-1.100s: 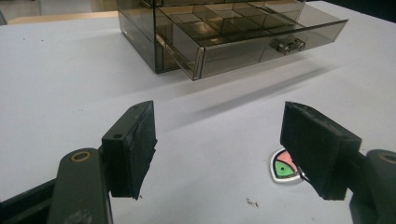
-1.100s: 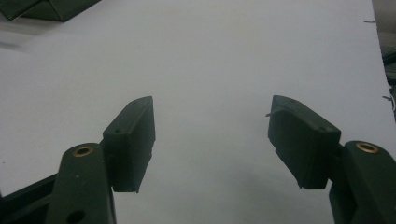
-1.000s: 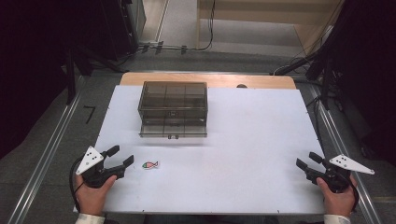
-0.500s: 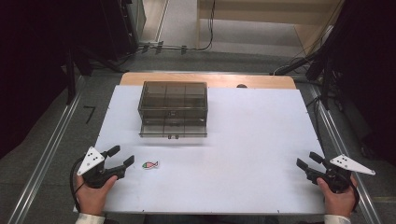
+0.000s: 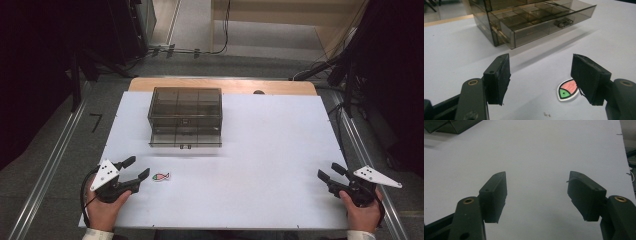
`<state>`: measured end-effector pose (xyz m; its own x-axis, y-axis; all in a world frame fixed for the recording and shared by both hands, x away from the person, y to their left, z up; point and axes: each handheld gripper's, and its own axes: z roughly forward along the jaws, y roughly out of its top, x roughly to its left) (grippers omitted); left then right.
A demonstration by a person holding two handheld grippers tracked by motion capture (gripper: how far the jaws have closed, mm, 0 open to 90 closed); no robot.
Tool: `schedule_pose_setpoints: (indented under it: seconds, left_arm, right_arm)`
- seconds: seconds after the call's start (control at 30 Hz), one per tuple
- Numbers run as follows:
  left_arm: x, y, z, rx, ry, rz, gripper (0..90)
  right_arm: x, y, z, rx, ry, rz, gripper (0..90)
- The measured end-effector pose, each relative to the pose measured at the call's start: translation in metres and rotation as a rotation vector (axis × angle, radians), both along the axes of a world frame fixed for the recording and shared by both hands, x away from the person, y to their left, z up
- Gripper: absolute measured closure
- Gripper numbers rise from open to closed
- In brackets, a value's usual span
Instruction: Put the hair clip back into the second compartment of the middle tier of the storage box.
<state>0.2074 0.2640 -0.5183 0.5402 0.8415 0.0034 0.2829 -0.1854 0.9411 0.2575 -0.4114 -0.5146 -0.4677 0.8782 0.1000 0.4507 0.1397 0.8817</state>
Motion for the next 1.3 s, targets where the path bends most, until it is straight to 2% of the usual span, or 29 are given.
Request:
schedule_pose_setpoints:
  seconds: [0.03,0.2,0.23,0.67,0.73,0.77,0.8,0.83,0.9,1.13,1.3]
  left_arm:
    - [0.0,-0.003,0.0,-0.002,0.003,-0.023,32.3]
    - [0.0,-0.008,0.001,0.009,0.013,-0.063,32.4]
    - [0.0,-0.009,0.0,0.012,0.015,-0.073,35.2]
    - [0.003,-0.014,0.0,0.026,0.016,-0.111,42.3]
    - [0.003,-0.017,0.0,0.044,0.013,-0.127,44.2]
    - [0.002,-0.02,0.0,0.068,0.016,-0.139,44.8]
    - [0.002,-0.02,0.0,0.068,0.016,-0.139,45.5]
    - [0.002,-0.023,0.0,0.097,0.016,-0.153,46.0]
    - [0.002,-0.025,-0.001,0.103,0.02,-0.159,47.4]
    - [0.003,-0.032,-0.003,0.189,0.043,-0.185,50.2]
    - [0.004,-0.034,-0.004,0.208,0.048,-0.195,51.4]
  right_arm:
    - [0.0,0.0,0.0,0.0,0.001,0.0,31.0]
    - [0.0,0.0,0.0,-0.001,0.002,0.001,31.0]
    - [0.0,0.0,0.0,-0.001,0.0,0.002,31.0]
    - [0.0,0.0,0.0,0.002,0.003,0.003,31.1]
    - [0.001,0.0,0.0,0.001,0.0,0.004,31.1]
    - [0.0,0.0,0.0,0.002,0.003,0.003,31.1]
    - [0.0,0.0,0.0,0.002,0.003,0.003,31.1]
    - [0.001,0.0,0.0,0.001,0.0,0.004,31.1]
    - [0.0,0.0,0.0,0.002,0.0,0.004,31.1]
    - [0.0,-0.001,0.0,0.006,0.002,0.004,31.2]
    - [0.0,-0.001,0.0,0.006,0.002,0.005,31.2]
